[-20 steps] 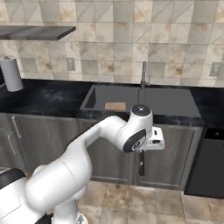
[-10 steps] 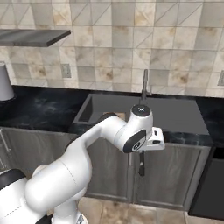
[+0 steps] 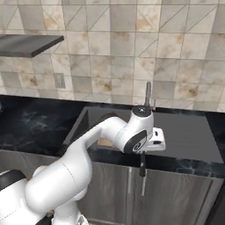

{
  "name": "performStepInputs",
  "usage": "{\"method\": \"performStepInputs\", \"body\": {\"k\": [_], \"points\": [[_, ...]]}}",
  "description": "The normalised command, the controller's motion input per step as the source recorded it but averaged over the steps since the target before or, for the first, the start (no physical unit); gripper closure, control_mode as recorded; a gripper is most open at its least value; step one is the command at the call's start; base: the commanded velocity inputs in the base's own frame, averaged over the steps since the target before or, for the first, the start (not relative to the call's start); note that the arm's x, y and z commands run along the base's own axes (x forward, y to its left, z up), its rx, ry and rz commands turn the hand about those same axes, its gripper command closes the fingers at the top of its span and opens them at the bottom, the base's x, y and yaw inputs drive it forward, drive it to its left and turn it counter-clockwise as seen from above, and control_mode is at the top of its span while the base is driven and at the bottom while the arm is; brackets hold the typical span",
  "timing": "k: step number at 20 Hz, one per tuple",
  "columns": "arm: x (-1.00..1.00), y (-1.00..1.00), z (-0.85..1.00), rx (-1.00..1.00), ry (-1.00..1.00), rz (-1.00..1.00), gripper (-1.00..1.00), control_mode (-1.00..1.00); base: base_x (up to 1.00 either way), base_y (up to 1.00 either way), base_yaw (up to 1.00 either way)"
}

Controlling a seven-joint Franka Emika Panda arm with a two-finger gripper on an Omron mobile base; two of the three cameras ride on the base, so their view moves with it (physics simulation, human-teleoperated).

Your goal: Move the cutting board and knife to the sink. Then move spray from the cabinet to the counter.

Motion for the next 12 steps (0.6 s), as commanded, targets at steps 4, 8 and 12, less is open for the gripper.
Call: {"method": "performStepInputs", "body": {"k": [4,8,12], "points": [[0.0,0.0,0.0,0.0,0.0,0.0,1.0,1.0,0.68,-0.16,0.06],[0.0,0.0,0.0,0.0,0.0,0.0,1.0,1.0,0.63,-0.15,0.06],[0.0,0.0,0.0,0.0,0.0,0.0,1.0,1.0,0.52,-0.11,0.04]]}}
